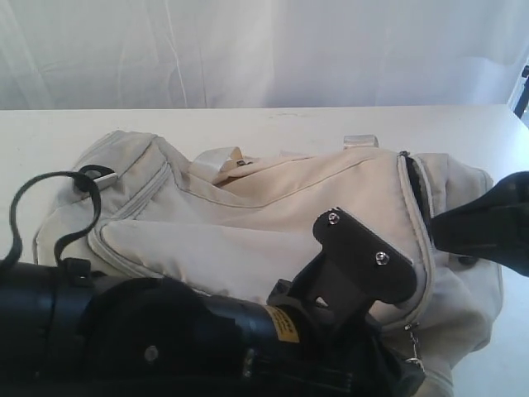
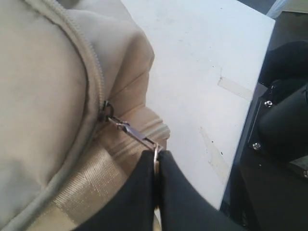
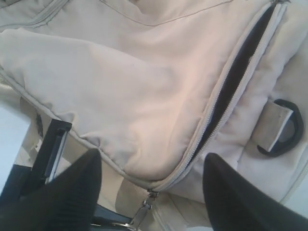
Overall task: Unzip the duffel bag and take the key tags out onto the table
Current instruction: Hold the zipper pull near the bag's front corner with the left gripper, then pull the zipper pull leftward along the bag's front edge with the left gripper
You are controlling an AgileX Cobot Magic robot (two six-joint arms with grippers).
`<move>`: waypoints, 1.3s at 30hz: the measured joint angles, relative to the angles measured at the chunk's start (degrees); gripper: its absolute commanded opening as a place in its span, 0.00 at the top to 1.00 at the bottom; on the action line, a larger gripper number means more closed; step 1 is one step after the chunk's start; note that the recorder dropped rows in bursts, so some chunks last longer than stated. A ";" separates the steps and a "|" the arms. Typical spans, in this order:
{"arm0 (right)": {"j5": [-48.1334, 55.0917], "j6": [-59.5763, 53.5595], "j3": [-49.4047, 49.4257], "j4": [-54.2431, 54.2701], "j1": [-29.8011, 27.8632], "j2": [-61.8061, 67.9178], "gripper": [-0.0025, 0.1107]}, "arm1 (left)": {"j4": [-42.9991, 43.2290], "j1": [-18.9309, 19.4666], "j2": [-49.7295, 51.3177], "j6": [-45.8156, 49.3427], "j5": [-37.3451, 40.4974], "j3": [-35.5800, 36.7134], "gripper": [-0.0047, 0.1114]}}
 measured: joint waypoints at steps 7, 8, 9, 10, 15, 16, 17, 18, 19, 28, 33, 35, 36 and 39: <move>0.73 -4.95 1.91 5.81 0.00 3.92 0.47 | 1.19 0.07 -3.56 0.05 3.60 0.00 0.96; 0.75 -5.20 1.96 5.97 0.00 4.29 0.47 | 1.17 0.07 -3.69 0.05 3.73 0.00 0.96; 0.84 -5.46 2.05 6.10 0.00 5.01 0.46 | 1.17 0.07 -3.79 0.05 3.91 0.00 0.96; 0.84 -5.59 2.05 6.11 0.00 5.47 0.45 | 1.17 0.07 -3.81 0.05 4.19 0.00 0.96; 1.04 -6.50 2.05 6.19 0.00 8.15 0.44 | 1.17 0.15 -4.51 0.05 6.01 0.00 0.96; 1.04 -6.51 2.05 6.19 0.00 8.70 0.45 | 1.17 0.15 -4.65 0.05 6.11 0.00 0.96; 1.08 -6.51 2.05 6.19 0.00 9.17 0.45 | 1.17 0.15 -4.89 0.05 6.11 0.00 0.96; 1.08 -6.51 2.05 6.19 0.00 9.65 0.44 | 1.17 0.15 -5.00 0.05 6.15 0.00 0.96; 1.17 -6.51 2.05 6.19 0.00 10.07 0.44 | 1.17 0.20 -5.14 0.05 6.25 0.00 0.96; 0.98 -6.39 2.05 6.36 0.00 14.94 0.47 | 1.17 0.20 -6.13 0.05 7.46 0.00 0.96; 0.93 -6.39 2.05 6.60 0.00 17.25 0.64 | 1.17 0.29 -6.32 0.05 8.08 0.00 0.96; 0.85 -6.27 2.05 6.59 0.00 18.06 0.73 | 1.17 0.35 -6.32 0.05 8.34 0.00 0.96; 0.80 -6.27 2.05 6.59 0.00 18.35 0.77 | 1.17 0.35 -6.32 0.05 8.38 0.00 0.96; 0.48 -6.50 2.05 6.80 0.00 19.08 0.90 | 1.17 0.35 -6.32 0.05 8.76 0.00 0.96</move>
